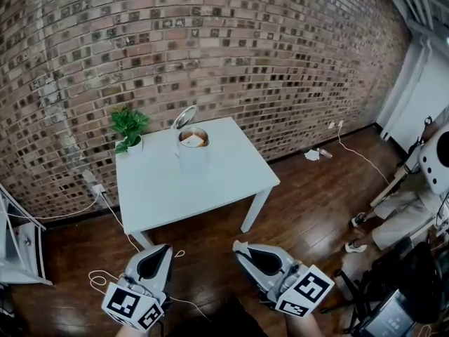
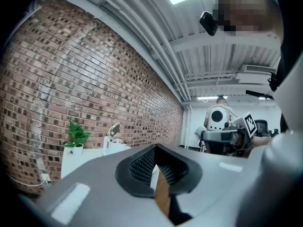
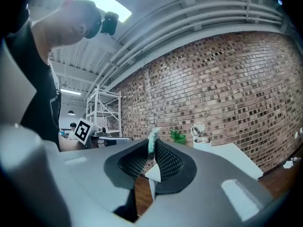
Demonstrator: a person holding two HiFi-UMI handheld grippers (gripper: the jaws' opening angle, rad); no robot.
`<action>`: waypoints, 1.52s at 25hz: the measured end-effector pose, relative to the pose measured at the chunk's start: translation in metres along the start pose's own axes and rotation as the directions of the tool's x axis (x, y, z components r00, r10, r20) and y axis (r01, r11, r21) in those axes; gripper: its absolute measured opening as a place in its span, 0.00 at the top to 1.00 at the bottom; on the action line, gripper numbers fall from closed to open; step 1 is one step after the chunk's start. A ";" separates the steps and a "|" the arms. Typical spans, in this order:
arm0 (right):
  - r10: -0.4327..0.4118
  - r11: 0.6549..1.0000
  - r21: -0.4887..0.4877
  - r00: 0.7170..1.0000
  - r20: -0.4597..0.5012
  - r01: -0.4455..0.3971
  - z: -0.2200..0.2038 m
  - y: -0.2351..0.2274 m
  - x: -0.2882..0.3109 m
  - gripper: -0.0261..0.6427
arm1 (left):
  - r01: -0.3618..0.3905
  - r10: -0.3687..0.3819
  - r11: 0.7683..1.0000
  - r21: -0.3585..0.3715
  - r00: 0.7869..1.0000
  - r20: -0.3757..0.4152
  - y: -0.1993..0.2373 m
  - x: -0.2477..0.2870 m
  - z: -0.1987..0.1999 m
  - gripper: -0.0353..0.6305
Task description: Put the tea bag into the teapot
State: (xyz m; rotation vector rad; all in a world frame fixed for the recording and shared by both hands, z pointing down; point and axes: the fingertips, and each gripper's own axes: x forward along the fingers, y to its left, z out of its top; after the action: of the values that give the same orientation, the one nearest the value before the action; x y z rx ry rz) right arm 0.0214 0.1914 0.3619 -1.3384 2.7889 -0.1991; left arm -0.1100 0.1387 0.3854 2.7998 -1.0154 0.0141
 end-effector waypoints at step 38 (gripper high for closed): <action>0.157 0.987 -0.019 0.986 -0.052 -0.159 0.048 -0.255 0.257 0.90 | -0.128 0.128 0.992 -0.012 0.991 0.032 0.217 0.234 0.053 0.94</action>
State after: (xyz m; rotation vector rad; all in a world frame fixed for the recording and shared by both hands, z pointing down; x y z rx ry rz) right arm 0.0628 -0.1713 0.3531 -1.1241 2.9303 -0.1967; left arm -0.0705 -0.1822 0.3807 2.7302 -1.1976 -0.0208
